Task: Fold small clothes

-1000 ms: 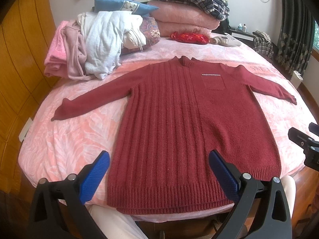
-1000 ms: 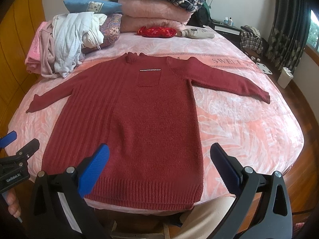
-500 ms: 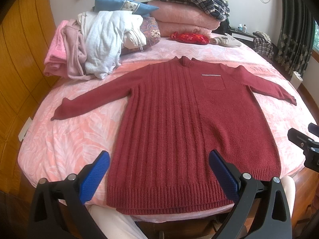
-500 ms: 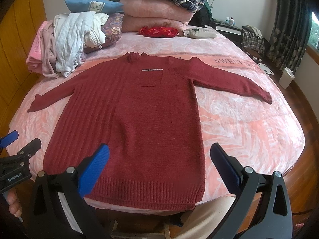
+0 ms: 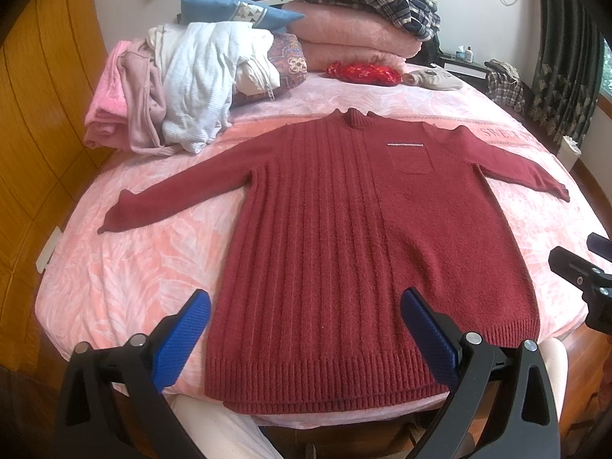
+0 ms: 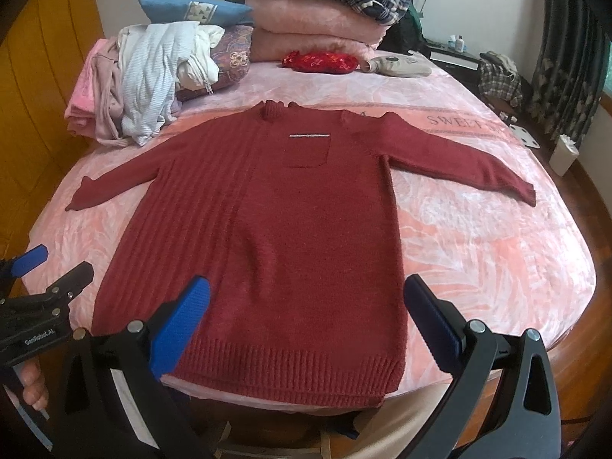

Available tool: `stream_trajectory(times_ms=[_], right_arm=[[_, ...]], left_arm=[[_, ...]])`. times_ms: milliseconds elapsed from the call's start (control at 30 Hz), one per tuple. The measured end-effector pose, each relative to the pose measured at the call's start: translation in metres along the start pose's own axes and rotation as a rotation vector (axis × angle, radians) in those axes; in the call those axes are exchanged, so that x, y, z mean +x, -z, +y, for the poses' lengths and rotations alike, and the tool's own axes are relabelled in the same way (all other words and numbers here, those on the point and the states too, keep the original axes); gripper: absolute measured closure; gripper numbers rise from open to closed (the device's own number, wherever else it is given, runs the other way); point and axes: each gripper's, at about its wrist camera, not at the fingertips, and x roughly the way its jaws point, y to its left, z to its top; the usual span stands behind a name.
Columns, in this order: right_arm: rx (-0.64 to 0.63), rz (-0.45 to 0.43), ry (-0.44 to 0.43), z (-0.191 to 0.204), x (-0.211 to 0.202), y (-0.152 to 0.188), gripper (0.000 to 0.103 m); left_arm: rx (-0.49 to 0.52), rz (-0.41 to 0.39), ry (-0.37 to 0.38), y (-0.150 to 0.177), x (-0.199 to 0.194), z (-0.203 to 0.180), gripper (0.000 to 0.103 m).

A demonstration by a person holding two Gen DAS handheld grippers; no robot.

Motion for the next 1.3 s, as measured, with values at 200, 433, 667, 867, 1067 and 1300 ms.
stream_trajectory(times_ms=[200, 433, 667, 867, 1067, 1300], right_arm=[[0.020, -0.007, 0.010, -0.003, 0.001, -0.002, 0.003], [0.064, 0.012, 0.020, -0.012, 0.010, -0.005, 0.003], [0.045, 0.032, 0.019, -0.019, 0.025, -0.009, 0.003], [0.062, 0.080, 0.026, -0.055, 0.062, -0.024, 0.003], [0.145, 0.059, 0.042, -0.128, 0.080, -0.056, 0.003], [0.290, 0.084, 0.309, -0.311, 0.121, -0.108, 0.003]], left_arm=[[0.001, 0.000, -0.001, 0.001, 0.000, 0.000, 0.004], [0.007, 0.014, 0.000, -0.004, 0.007, 0.000, 0.004], [0.020, 0.041, 0.011, -0.016, 0.025, -0.011, 0.004], [0.036, 0.074, 0.023, -0.038, 0.058, -0.038, 0.004], [0.093, 0.068, 0.030, -0.075, 0.089, -0.080, 0.004], [0.115, 0.050, 0.072, -0.131, 0.129, -0.142, 0.004]])
